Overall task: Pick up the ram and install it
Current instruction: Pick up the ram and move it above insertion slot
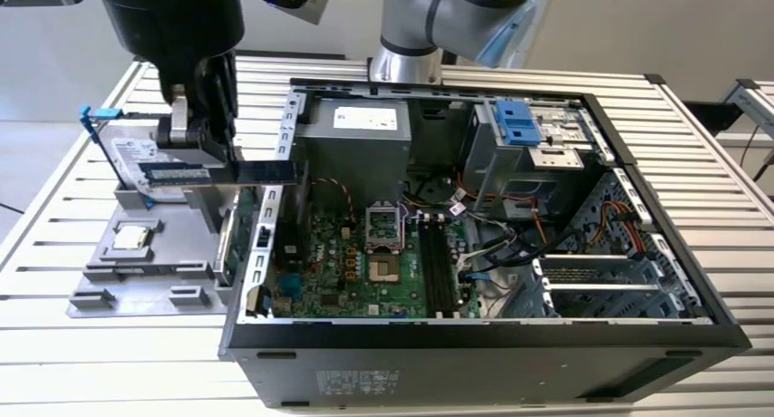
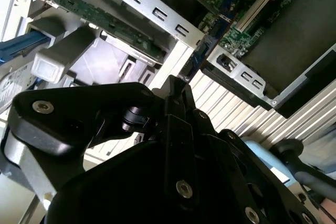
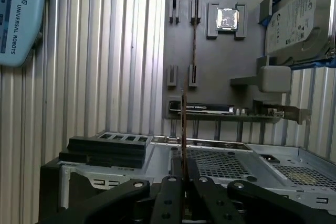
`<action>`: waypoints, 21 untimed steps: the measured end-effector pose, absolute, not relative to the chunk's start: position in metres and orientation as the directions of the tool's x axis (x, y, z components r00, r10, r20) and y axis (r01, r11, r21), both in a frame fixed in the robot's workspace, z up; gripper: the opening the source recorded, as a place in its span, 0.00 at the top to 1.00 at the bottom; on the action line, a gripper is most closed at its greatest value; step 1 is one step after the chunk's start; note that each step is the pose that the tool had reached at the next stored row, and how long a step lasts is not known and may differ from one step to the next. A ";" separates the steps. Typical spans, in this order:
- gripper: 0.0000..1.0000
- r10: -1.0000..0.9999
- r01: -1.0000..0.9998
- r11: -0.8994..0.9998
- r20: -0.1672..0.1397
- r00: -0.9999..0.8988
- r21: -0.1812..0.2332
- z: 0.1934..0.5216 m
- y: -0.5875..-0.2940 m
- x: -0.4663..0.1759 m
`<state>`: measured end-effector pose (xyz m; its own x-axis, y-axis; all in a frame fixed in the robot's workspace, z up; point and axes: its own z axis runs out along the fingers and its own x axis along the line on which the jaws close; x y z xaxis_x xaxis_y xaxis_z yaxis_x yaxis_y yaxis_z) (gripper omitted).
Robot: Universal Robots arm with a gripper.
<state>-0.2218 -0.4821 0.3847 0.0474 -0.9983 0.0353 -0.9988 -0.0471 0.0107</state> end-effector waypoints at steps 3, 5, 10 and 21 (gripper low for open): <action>1.00 -0.998 -0.999 -0.047 0.035 0.047 0.011 0.385 -0.482 -0.218; 1.00 -0.998 -0.999 -0.047 0.035 0.047 0.011 0.385 -0.482 -0.216; 1.00 -0.998 -0.999 -0.047 0.035 0.047 0.011 0.385 -0.482 -0.210; 1.00 -0.998 -0.999 -0.047 0.035 0.047 0.011 0.385 -0.481 -0.196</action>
